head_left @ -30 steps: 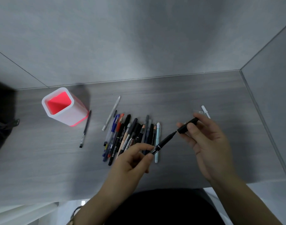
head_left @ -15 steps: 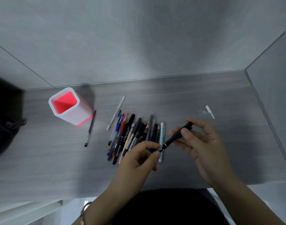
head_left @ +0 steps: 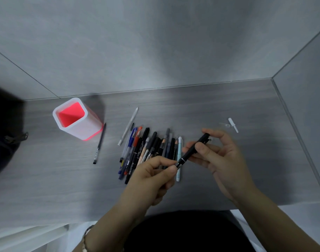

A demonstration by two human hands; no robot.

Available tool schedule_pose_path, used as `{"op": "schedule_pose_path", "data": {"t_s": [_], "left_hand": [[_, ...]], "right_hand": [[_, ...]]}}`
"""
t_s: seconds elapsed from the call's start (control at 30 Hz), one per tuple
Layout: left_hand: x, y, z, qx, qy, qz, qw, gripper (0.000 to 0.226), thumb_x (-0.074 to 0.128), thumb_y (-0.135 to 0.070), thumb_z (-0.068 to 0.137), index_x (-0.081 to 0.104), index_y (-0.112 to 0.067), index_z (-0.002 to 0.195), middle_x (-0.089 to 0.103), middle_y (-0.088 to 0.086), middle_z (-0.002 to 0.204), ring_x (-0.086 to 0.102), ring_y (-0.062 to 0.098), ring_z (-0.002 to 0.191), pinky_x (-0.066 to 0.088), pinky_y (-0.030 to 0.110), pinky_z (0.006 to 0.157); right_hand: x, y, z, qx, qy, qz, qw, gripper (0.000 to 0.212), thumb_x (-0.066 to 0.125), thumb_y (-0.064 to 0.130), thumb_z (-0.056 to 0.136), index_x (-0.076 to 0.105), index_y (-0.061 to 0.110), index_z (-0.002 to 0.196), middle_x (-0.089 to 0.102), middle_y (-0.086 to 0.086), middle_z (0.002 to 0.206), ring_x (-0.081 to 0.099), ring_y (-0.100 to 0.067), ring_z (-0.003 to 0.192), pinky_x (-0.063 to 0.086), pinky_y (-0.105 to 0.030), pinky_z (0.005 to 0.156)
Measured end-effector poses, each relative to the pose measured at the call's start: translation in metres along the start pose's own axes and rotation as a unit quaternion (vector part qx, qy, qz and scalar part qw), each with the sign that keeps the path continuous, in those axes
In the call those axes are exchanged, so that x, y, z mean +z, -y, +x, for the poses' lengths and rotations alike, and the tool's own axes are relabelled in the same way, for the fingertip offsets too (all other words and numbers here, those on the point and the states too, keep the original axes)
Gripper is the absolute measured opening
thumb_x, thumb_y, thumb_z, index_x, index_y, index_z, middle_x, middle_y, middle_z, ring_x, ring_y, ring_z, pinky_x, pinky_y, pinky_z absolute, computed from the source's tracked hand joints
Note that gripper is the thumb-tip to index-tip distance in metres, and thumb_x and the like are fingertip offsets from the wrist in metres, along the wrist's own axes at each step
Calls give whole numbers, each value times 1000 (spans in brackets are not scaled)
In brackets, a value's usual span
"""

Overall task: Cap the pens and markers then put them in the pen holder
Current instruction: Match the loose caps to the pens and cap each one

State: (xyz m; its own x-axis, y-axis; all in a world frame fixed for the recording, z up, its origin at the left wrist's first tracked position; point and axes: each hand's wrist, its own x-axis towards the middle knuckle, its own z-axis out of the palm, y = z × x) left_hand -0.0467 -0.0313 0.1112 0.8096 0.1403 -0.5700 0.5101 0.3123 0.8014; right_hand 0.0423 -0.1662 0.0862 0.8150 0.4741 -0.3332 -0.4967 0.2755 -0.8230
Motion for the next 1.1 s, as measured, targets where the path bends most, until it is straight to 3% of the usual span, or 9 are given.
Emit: {"op": "schedule_pose_path", "data": {"t_s": [0.1, 0.3, 0.4, 0.47, 0.53, 0.67, 0.77, 0.93, 1.1], "left_hand": [[3, 9, 3, 95, -75, 135, 983, 21, 55, -4, 86, 61, -20, 72, 53, -6, 42, 42, 2, 37, 35, 11, 41], [-3, 41, 13, 305, -182, 434, 828, 18, 51, -36, 82, 58, -29, 96, 69, -11, 74, 57, 9, 75, 46, 20, 57], [-5, 55, 20, 372, -193, 542, 728, 17, 52, -29, 84, 53, -24, 100, 69, -3, 67, 59, 12, 54, 46, 27, 41], [-8, 59, 27, 390, -184, 566, 703, 21, 56, -23, 81, 54, -23, 102, 66, -3, 63, 60, 16, 49, 45, 27, 36], [-12, 58, 32, 366, -166, 549, 733, 18, 55, -28, 81, 55, -28, 99, 68, -6, 65, 61, 13, 52, 47, 26, 39], [-9, 46, 33, 161, -96, 387, 903, 11, 57, -30, 84, 62, -29, 93, 68, -6, 72, 60, 7, 71, 45, 16, 59], [-2, 42, 36, 20, -35, 169, 985, 8, 55, -8, 88, 62, -8, 88, 59, 4, 58, 51, 3, 40, 38, 10, 44], [2, 48, 41, -61, -17, 46, 997, 11, 54, -3, 88, 58, -9, 79, 53, -1, 45, 32, 3, 28, 26, 13, 31], [3, 63, 43, 112, -98, 324, 934, 5, 60, -22, 83, 63, -18, 83, 63, -5, 66, 58, 9, 64, 45, 22, 63]], "right_hand": [[3, -4, -4, -5, -34, 15, 999, 63, 83, 35, 41, 55, 18, 95, 74, -13, 74, 72, -22, 72, 57, -26, 62], [8, -16, -6, 20, -96, 28, 995, 25, 56, -3, 78, 52, 17, 93, 73, -8, 66, 71, -18, 65, 58, -27, 60], [4, -28, -7, 56, -132, 43, 989, 22, 52, -5, 84, 51, 15, 93, 73, -10, 64, 71, -19, 63, 59, -28, 60], [1, -32, -7, 76, -155, 50, 984, 20, 53, -3, 85, 49, 14, 94, 72, -10, 62, 71, -19, 61, 60, -29, 63], [-1, -34, -5, 82, -163, 52, 982, 19, 52, -3, 85, 48, 13, 93, 72, -10, 61, 70, -17, 60, 60, -29, 65], [-4, -36, -2, 84, -165, 5, 983, 28, 58, -7, 79, 51, 16, 94, 71, -8, 60, 70, -14, 61, 60, -26, 64], [-7, -41, -2, 81, -171, -74, 979, 40, 63, -8, 76, 51, 23, 99, 72, -9, 68, 70, -15, 64, 60, -27, 68], [-11, -39, 1, 91, -188, -67, 976, 41, 62, -11, 75, 53, 24, 93, 68, -18, 71, 69, -19, 58, 60, -29, 59], [-7, -46, 7, 88, -214, -45, 972, 40, 58, -12, 77, 51, 25, 90, 66, -20, 74, 69, -15, 56, 60, -30, 66]]}}
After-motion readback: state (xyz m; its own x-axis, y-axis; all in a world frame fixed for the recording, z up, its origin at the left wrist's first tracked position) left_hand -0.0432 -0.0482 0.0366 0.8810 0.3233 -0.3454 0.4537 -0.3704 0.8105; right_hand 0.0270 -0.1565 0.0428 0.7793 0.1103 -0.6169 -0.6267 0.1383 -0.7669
